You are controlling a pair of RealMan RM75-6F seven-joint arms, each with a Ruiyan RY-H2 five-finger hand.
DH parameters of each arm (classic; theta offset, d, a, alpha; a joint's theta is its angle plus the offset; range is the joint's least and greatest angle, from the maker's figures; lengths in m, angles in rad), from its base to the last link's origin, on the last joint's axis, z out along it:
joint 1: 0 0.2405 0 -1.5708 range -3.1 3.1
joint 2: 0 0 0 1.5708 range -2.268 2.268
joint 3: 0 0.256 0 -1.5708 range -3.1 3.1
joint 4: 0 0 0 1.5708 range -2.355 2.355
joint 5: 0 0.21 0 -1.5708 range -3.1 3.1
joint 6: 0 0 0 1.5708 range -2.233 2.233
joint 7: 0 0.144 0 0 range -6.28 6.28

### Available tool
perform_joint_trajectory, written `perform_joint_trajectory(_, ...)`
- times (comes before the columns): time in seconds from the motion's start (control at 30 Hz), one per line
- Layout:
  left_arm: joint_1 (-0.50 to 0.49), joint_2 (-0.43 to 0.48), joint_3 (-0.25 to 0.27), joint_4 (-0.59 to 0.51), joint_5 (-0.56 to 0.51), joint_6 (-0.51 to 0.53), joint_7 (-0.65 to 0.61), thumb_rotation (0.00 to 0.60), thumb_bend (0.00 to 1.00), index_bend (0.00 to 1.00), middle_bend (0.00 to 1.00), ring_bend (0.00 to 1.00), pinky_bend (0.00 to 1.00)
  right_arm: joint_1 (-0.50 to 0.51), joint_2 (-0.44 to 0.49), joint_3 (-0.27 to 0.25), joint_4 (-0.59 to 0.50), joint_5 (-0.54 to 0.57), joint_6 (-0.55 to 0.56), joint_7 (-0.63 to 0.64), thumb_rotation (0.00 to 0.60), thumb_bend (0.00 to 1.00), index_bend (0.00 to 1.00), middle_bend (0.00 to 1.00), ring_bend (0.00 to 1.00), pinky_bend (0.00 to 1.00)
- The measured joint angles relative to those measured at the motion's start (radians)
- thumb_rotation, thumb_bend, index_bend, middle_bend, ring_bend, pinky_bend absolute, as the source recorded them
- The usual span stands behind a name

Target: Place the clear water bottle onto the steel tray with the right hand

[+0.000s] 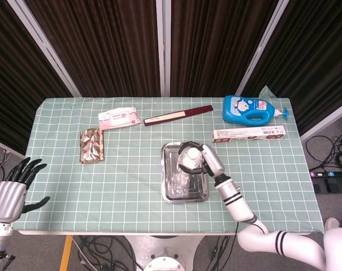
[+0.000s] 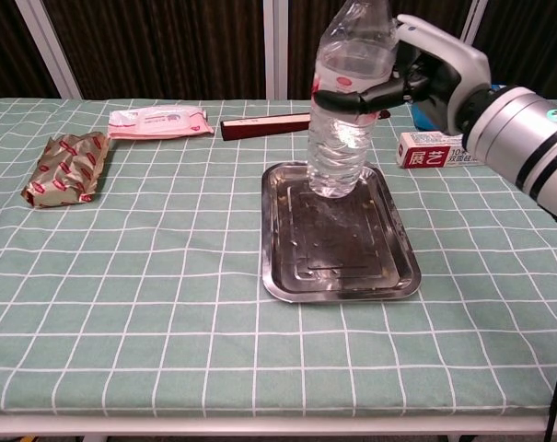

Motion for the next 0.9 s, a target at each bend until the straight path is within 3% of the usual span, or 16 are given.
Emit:
perform_joint_trajectory(0.23, -0.01, -0.001, 0.007, -0.002, 0.022, -0.006, 0.0, 0.6, 0.13, 0.24, 0.23, 0.1, 0.19, -0.088, 0.14, -0.029, -0.014, -0.016, 0.043, 0.046, 0.6, 0.33, 0.62, 0.54, 0.39, 0.5)
perform_joint_trajectory(0.6, 0.002, 0.018, 0.011, 0.0, 0.009, 0.004, -0.016, 0.6, 0.13, 0.24, 0.23, 0.1, 0.19, -0.032, -0.018, -0.041, 0.141, -0.004, -0.029, 0.103, 0.6, 0.33, 0.62, 0.54, 0.39, 0.5)
perform_joint_trajectory(0.9, 0.001, 0.018, 0.01, 0.018, 0.001, 0.001, -0.036, 0.6, 0.13, 0.24, 0.23, 0.1, 0.19, -0.006, -0.092, -0.033, 0.22, 0.011, -0.054, 0.116, 0.6, 0.31, 0.62, 0.54, 0.39, 0.5)
